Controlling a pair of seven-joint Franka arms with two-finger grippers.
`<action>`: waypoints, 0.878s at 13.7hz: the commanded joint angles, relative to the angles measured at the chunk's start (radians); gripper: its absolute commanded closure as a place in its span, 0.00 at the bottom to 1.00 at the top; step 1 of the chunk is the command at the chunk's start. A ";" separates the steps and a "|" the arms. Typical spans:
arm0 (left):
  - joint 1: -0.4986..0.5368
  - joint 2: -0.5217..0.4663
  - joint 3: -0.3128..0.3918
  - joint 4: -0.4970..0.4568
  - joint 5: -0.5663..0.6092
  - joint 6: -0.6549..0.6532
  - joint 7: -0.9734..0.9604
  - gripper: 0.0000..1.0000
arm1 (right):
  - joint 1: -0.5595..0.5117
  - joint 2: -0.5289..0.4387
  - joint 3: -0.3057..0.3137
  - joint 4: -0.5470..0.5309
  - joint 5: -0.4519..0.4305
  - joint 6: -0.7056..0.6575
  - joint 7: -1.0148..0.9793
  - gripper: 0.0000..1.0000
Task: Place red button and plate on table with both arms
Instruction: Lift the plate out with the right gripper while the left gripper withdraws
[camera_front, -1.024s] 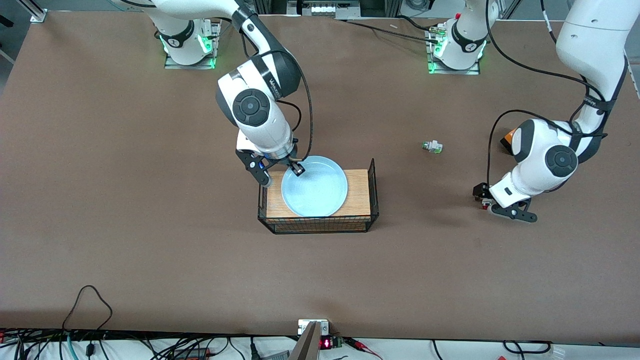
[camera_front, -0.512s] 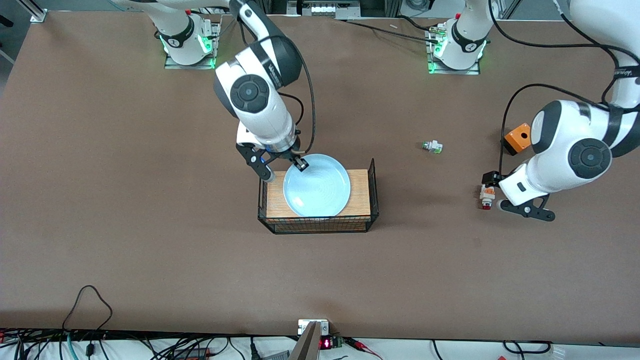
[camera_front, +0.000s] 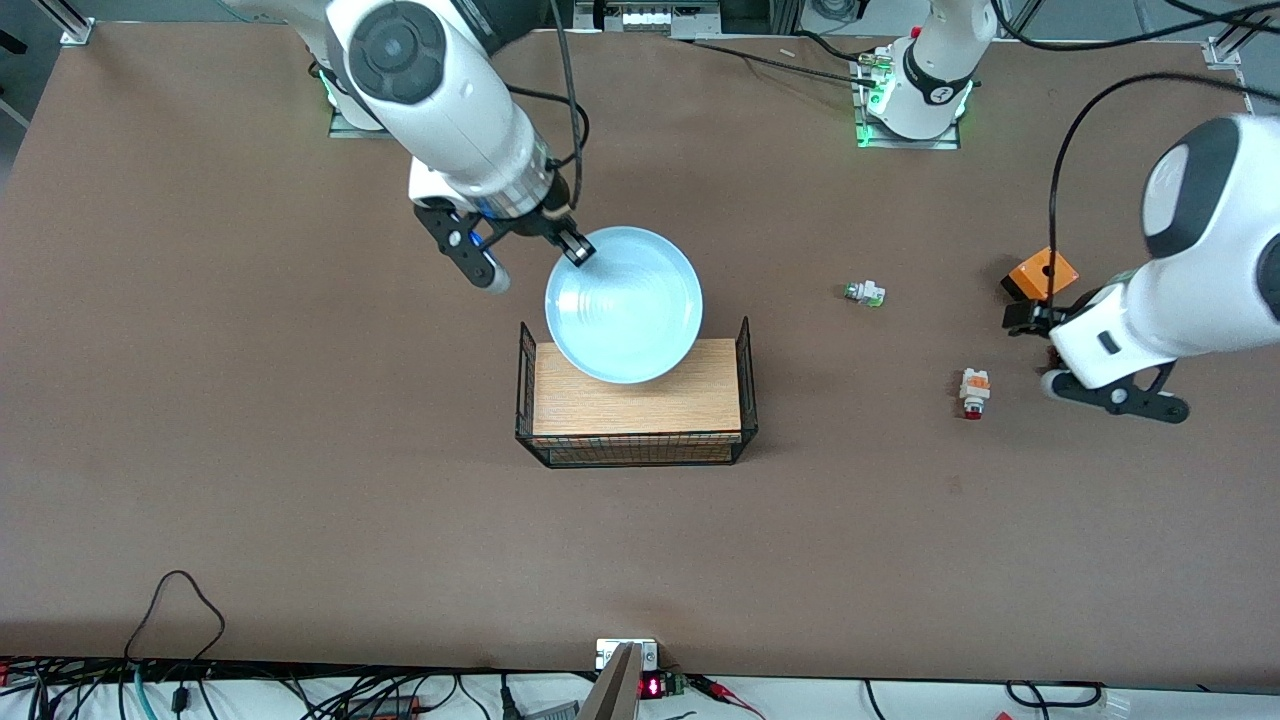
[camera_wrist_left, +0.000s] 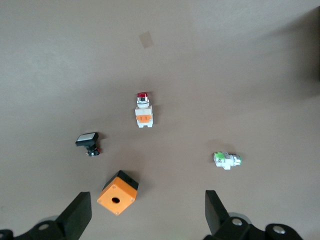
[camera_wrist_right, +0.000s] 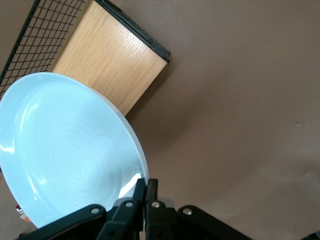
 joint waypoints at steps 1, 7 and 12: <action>0.010 -0.076 -0.019 0.027 -0.005 -0.080 0.005 0.00 | -0.121 -0.015 0.004 0.001 0.028 -0.034 -0.168 1.00; -0.181 -0.189 0.259 -0.038 -0.169 -0.043 -0.009 0.00 | -0.449 -0.004 0.007 -0.001 0.022 -0.074 -0.847 1.00; -0.323 -0.404 0.435 -0.410 -0.263 0.303 -0.080 0.00 | -0.572 0.010 0.007 -0.007 -0.120 -0.204 -1.231 1.00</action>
